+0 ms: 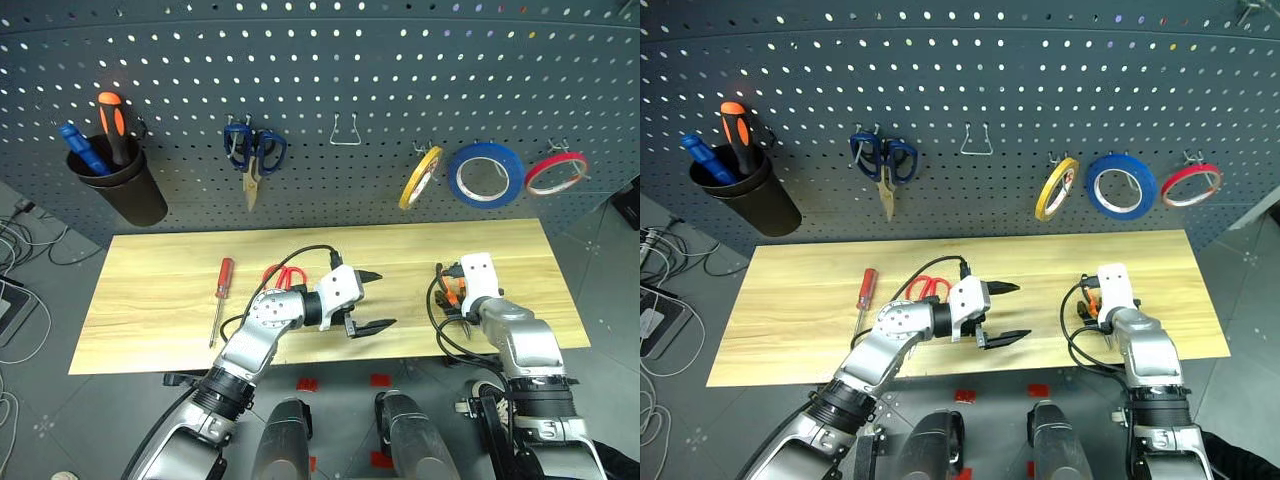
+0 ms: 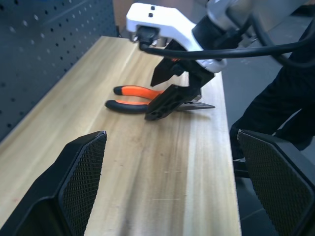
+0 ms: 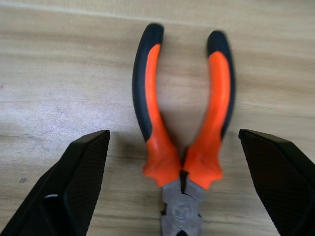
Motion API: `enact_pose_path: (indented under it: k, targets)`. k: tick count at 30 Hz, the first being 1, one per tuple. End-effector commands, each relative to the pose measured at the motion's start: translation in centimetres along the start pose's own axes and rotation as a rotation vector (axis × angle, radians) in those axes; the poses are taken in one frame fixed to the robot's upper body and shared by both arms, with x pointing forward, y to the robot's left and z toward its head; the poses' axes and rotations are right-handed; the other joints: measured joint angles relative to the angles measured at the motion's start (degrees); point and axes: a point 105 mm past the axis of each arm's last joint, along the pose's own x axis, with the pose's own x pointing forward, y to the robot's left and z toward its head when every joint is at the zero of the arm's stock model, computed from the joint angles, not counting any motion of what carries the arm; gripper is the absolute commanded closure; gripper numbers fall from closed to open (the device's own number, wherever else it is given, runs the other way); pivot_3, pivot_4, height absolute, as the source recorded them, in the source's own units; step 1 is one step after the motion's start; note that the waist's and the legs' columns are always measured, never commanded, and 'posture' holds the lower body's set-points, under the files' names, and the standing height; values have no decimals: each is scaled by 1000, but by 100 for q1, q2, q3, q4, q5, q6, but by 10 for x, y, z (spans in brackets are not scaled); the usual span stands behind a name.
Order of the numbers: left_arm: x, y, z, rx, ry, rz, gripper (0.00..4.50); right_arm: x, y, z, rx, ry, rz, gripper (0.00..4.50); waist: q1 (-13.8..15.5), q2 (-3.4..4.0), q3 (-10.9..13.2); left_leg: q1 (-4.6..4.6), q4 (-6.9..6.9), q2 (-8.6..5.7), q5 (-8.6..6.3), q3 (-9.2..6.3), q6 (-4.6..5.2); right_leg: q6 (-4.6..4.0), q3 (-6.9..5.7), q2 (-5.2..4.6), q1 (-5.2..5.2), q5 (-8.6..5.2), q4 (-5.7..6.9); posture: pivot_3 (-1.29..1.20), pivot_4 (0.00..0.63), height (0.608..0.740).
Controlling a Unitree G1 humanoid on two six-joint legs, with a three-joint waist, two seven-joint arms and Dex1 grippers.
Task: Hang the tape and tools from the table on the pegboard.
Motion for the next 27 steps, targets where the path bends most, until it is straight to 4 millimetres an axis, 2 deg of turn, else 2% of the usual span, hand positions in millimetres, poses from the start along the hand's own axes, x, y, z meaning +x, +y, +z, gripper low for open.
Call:
enact_pose_path:
  k: [1, 7, 10, 13, 20, 27]
  targets:
    - [4, -6, 13, 34, -40, -27, 0, 3, -6, 3, -2, -6, -12, 24, 1, 1, 44, -1, 0, 0, 0, -1, 1, 0, -1, 0, 0, 0, 1, 38, 406, 740]
    - [3, -4, 14, 35, -39, -24, 0, 9, -11, 2, -18, 4, -11, 24, 5, -1, 80, 0, 0, 2, 1, -2, 1, 0, -3, 0, 0, 0, 0, 48, 415, 740]
    - [1, -5, 14, 34, -40, -23, 0, 8, -11, 5, -15, -9, -10, 629, 7, -1, 81, 0, 0, 2, 1, -2, 1, 0, -2, 0, 1, 0, 0, 60, 413, 740]
    - [1, -5, 16, 30, -45, -23, 0, 8, -9, 7, -16, -14, -6, 1538, 10, -2, 82, 0, -1, 2, 1, -3, 1, 0, -3, 0, 1, 0, -1, 58, 408, 740]
    - [2, -1, 22, 16, -77, -14, 0, 5, -7, 14, -75, -54, 12, 1546, 10, -1, 82, -1, -1, 3, 1, -2, 0, 0, -2, 0, 0, 0, -2, 51, 382, 740]
    - [-18, 4, 25, -71, -98, 61, 0, -23, 37, 35, -236, -237, 205, 1546, -9, 3, 78, -12, -7, 10, 4, 0, -6, 1, -1, 3, -16, 0, -6, 47, 317, 740]
